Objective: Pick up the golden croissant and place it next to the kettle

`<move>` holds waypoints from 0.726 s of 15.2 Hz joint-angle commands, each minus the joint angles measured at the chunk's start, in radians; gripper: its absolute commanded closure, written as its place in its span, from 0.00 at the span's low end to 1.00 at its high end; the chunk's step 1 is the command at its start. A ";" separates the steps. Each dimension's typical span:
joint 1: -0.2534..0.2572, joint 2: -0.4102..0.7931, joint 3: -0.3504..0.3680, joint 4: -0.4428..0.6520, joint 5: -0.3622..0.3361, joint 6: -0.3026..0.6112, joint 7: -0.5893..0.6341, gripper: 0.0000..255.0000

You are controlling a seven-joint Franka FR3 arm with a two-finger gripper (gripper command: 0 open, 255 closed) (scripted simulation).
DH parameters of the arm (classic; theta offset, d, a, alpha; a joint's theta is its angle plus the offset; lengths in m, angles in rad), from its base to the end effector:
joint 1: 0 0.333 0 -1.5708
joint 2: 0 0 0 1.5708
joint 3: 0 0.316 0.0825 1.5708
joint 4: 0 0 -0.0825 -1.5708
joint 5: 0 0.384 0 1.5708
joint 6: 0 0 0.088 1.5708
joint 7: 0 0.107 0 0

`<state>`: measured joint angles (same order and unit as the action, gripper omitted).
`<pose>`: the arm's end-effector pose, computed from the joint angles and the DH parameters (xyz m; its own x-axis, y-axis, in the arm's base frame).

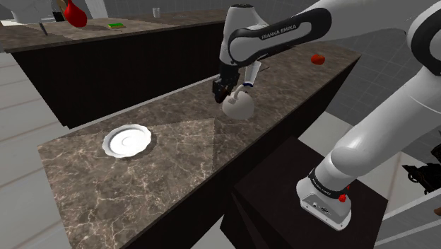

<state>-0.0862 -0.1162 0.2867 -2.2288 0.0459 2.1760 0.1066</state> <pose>0.5009 0.1057 0.4254 0.9960 0.0675 0.0580 0.0683 -0.9976 -0.0127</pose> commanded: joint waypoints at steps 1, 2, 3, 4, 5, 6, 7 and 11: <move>0.000 0.010 0.002 -0.020 -0.003 0.031 0.002 1.00; 0.000 0.016 0.002 -0.028 -0.004 0.044 0.004 1.00; 0.000 0.023 0.003 -0.035 -0.006 0.058 0.005 1.00; 0.000 0.030 0.003 -0.042 -0.008 0.072 0.007 1.00; 0.000 0.036 0.004 -0.049 -0.010 0.085 0.008 1.00; 0.000 0.044 0.005 -0.056 -0.013 0.099 0.010 1.00; 0.000 0.051 0.005 -0.063 -0.015 0.113 0.012 1.00; 0.000 0.083 0.007 -0.087 -0.026 0.168 0.020 1.00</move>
<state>-0.0870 -0.0401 0.2924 -2.3087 0.0223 2.3293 0.1226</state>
